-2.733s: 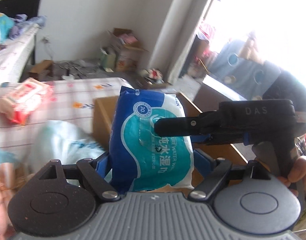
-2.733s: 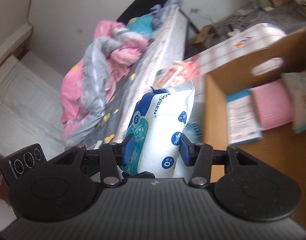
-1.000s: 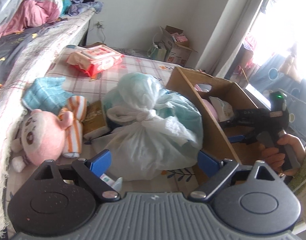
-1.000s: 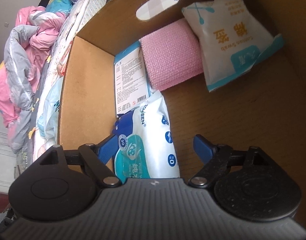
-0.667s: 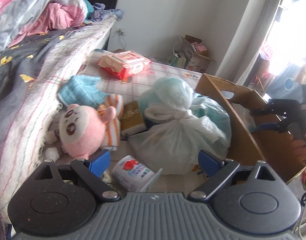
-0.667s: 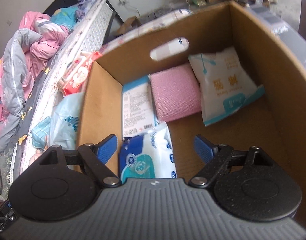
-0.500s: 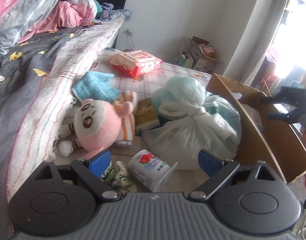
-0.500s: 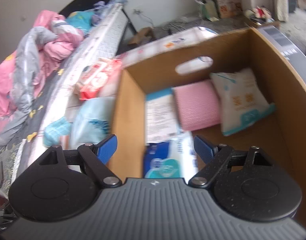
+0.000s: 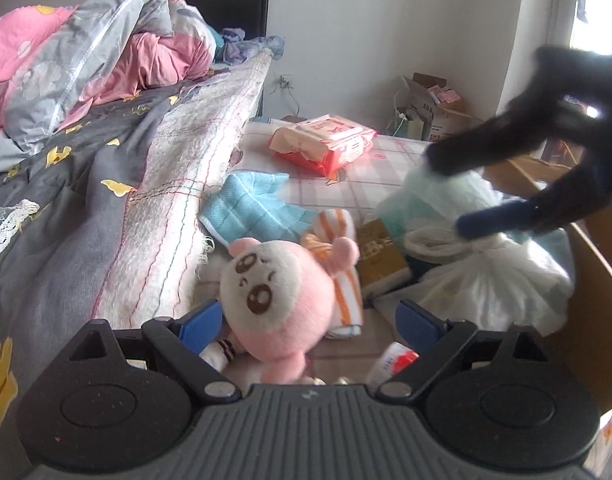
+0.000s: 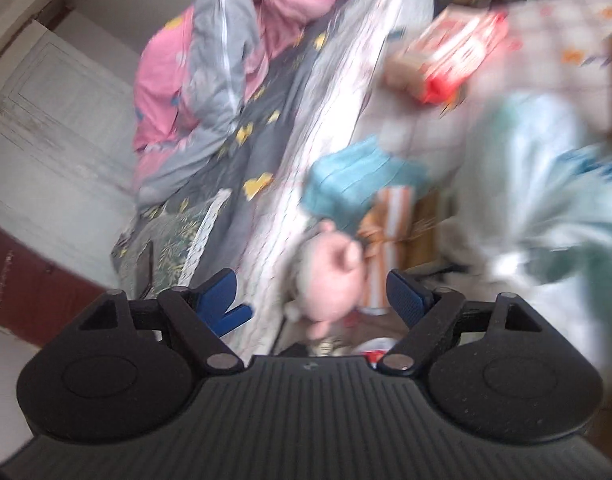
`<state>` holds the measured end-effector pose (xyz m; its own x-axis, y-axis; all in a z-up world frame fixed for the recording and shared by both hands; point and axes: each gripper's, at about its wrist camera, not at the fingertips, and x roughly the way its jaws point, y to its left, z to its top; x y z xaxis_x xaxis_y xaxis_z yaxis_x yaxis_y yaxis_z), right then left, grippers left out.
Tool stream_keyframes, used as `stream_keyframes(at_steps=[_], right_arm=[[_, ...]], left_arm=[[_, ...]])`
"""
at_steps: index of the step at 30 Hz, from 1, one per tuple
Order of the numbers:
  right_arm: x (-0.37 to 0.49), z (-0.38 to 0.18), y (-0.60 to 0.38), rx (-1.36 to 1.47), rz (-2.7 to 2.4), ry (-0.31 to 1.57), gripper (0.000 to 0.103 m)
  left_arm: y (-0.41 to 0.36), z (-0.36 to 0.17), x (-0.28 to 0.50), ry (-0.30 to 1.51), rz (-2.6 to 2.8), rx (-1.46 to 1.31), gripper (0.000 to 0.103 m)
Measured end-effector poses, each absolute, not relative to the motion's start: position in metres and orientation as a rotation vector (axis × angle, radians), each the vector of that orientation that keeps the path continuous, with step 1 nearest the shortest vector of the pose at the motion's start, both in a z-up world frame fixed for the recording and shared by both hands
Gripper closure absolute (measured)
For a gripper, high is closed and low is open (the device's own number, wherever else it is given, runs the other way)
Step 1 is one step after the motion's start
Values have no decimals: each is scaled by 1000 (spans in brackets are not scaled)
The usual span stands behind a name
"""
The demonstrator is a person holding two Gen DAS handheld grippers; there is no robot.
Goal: Organize soft objects
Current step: 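Move the right gripper to the pink plush toy and grasp its head, then carry the pink plush toy into the cardboard box and release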
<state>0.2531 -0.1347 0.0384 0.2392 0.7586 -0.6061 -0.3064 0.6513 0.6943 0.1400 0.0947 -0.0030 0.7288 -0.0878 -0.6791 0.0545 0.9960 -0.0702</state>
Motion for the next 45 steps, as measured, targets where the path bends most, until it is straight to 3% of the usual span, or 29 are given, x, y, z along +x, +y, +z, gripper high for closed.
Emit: stream_keyframes(at_steps=[4,9,17,25,31,45], right_arm=[[276,1,-85,476,743,1248,43],[294,-36,-53,457,712,1366,51],[309,-41,-37,420,704,1336,47],[309,-52,-16,363,702,1336,32],[303,-47,-15,347,707,1302,39],[255,21,-75,397,806,1182,39]], left_arm=[[105,-13,163,802,-101,-61,14],[116,-25,184,861,-137,-101,15],[121,-29,183,878,-188,-148,12],[113,-28,177,851,-182,-134,11],[110,-17,166,837,-187,-155,11],[70,48,110,710,-288,-99,11]])
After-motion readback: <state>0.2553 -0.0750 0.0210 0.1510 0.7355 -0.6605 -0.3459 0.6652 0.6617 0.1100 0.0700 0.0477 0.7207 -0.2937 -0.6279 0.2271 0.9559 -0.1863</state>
